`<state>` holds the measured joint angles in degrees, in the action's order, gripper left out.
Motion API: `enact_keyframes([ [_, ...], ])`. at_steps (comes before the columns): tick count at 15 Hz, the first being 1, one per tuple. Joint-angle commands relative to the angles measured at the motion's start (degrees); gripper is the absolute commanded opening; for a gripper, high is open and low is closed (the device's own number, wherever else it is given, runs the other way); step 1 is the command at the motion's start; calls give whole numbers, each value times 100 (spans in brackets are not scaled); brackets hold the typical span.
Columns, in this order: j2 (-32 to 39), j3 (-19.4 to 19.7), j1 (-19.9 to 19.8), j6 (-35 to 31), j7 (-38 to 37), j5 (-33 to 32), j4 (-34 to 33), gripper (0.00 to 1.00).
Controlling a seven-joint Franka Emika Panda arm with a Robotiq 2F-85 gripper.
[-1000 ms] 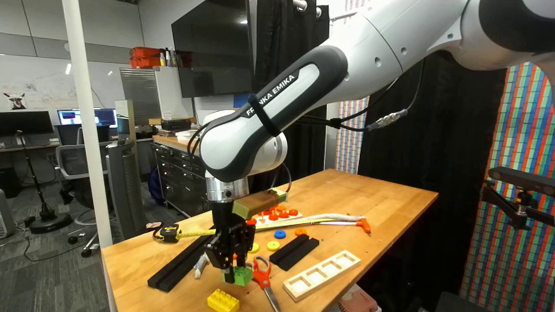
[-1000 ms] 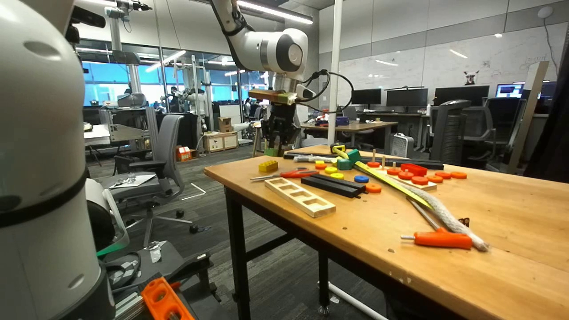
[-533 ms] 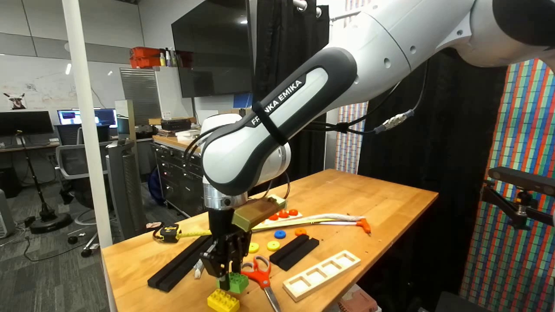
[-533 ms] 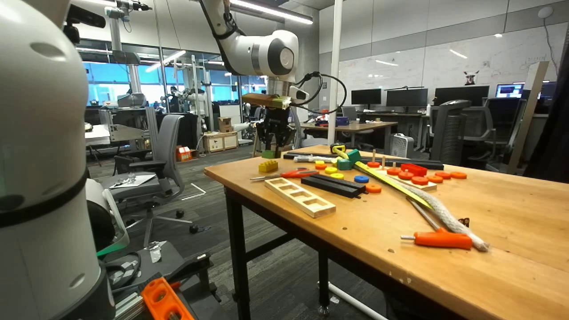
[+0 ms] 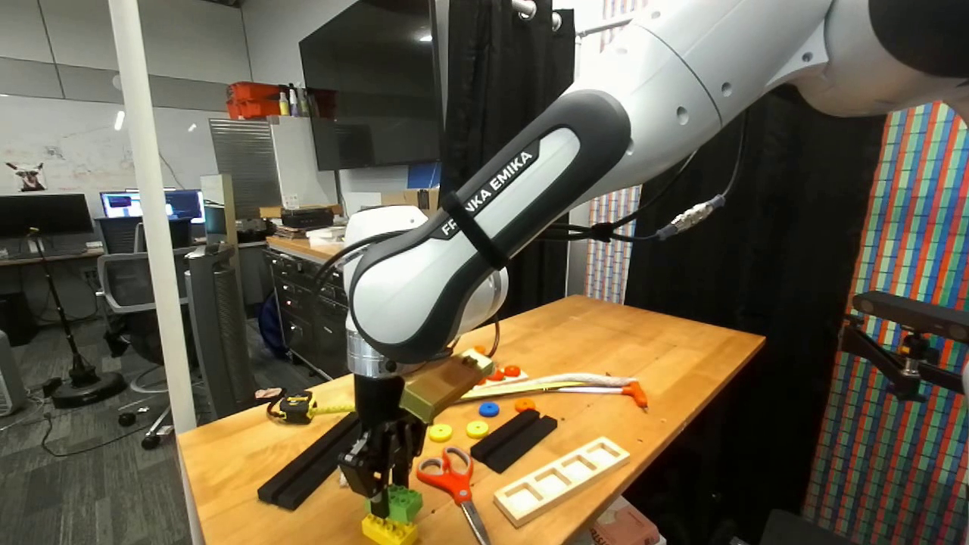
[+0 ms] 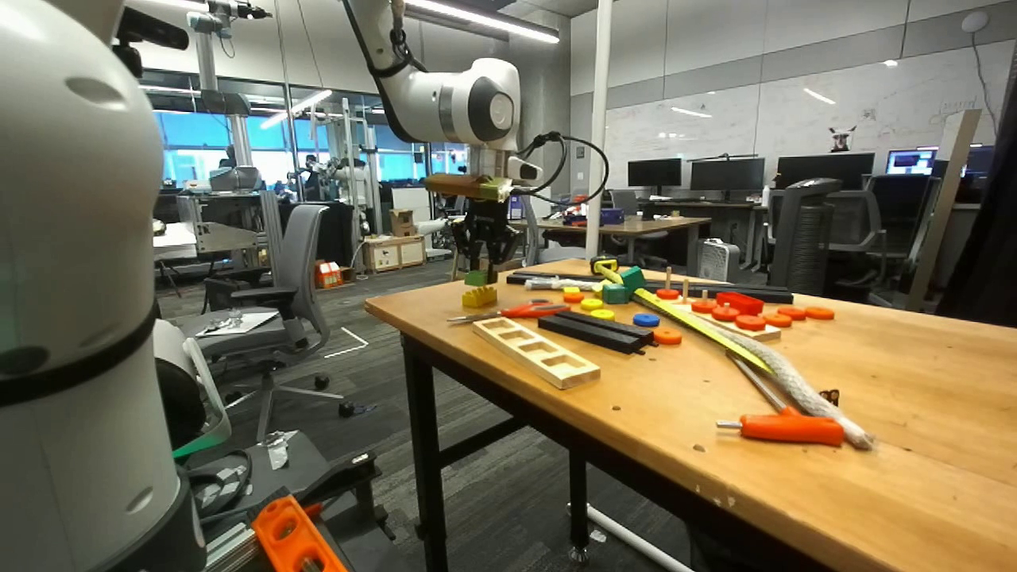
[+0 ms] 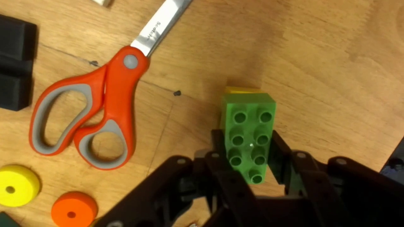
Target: Stack the green toy on top of the yellow one.
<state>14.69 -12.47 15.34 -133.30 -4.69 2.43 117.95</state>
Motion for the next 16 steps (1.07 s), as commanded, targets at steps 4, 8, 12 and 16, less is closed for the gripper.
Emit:
enact_keyframes([
  [4, -157, -28, 31, -372, -32, -87, 219, 14],
  [8, -152, -37, 21, -528, 0, -60, 290, 14],
  [12, -144, -45, 19, -614, 10, -46, 320, 14],
  [16, -147, -48, 26, -687, -19, -47, 361, 14],
])
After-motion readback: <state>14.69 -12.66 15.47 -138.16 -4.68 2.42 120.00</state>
